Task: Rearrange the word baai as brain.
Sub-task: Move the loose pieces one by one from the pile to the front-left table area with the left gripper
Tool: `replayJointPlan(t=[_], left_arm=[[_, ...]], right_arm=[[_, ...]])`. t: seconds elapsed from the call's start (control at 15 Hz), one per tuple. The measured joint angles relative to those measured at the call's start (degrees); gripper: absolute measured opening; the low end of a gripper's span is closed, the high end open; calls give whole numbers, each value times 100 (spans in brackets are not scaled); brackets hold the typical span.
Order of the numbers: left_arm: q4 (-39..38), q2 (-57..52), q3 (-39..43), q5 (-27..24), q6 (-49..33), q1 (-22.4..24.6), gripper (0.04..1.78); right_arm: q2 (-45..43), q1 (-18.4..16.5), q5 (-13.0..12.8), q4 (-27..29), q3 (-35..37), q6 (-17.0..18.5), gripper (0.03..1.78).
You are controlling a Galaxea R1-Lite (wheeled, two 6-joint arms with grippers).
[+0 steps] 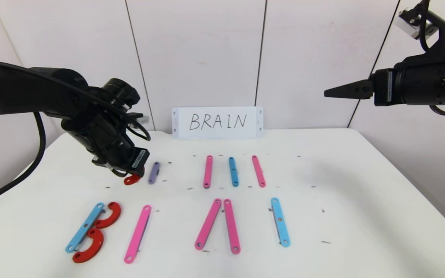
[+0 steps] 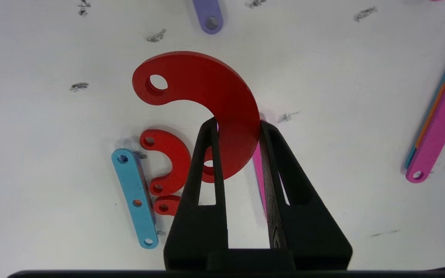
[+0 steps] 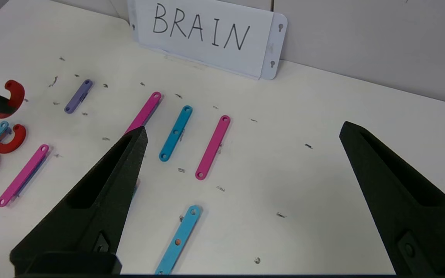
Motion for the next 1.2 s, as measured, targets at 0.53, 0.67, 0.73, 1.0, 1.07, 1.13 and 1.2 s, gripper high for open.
replayJointPlan(t=[0.53, 0.67, 0.73, 1.0, 1.07, 1.13, 1.2], left_arm=[[-17, 154, 603, 68, 11, -653, 30], [-55, 245, 728, 77, -13, -796, 30], [-79, 294, 763, 79, -57, -868, 30], [-315, 443, 990, 79, -84, -986, 30], [-400, 462, 1050, 79, -73, -1019, 30], [-449, 477, 1093, 83, -68, -1041, 30], [-466, 496, 1113, 90, -68, -1054, 30]], right_arm=[[-13, 0, 2, 0, 0, 5, 174], [-13, -2, -2, 0, 0, 5, 174], [-13, -4, 0, 0, 0, 5, 174], [-17, -6, 0, 0, 0, 5, 174], [-17, -9, 0, 0, 0, 5, 174], [-17, -9, 0, 0, 0, 5, 174], [-20, -9, 0, 0, 0, 5, 174]])
